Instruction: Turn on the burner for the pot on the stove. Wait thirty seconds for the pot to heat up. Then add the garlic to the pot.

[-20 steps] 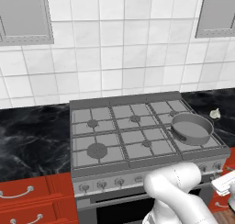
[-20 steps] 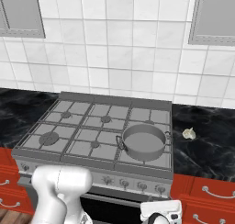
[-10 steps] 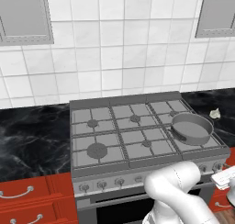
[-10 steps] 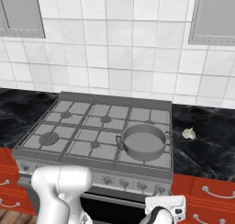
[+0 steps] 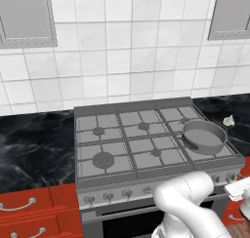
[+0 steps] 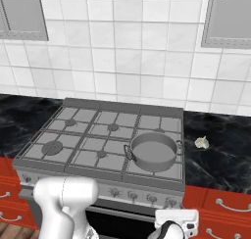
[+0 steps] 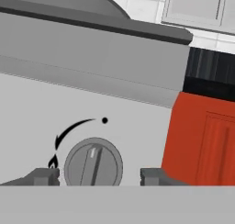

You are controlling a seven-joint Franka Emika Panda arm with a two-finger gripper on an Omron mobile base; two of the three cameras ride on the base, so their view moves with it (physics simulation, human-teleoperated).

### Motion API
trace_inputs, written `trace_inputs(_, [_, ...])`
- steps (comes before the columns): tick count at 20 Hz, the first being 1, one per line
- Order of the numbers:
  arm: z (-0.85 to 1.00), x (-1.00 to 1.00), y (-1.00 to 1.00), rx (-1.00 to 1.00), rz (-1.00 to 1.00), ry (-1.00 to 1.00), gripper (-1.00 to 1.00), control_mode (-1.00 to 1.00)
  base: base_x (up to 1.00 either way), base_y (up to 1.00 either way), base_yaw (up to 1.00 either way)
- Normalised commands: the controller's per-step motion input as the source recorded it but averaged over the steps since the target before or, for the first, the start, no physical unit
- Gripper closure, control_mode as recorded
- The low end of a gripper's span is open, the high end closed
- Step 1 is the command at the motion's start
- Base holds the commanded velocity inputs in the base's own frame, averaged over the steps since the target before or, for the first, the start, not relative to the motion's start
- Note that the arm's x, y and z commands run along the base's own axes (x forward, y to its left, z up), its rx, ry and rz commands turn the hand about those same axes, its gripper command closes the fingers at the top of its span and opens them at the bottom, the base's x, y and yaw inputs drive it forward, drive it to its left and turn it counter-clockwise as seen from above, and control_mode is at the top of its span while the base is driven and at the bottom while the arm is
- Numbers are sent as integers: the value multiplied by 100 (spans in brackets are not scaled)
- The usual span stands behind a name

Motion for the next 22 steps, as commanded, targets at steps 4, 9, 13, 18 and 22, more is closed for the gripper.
trace_inputs(4, [-3, 0, 0, 0, -4, -13, -100, -100, 0, 0, 0])
trace_inputs(9, [0, 15, 0, 0, -6, -6, 100, -100, 0, 0, 0])
trace_inputs(13, [0, 11, 0, 0, -5, -13, 100, -100, 0, 0, 0])
trace_inputs(18, [0, 3, 0, 0, -1, -17, 100, -100, 0, 0, 0])
trace_inputs(22, [0, 24, 0, 2, 0, -12, 100, -100, 0, 0, 0])
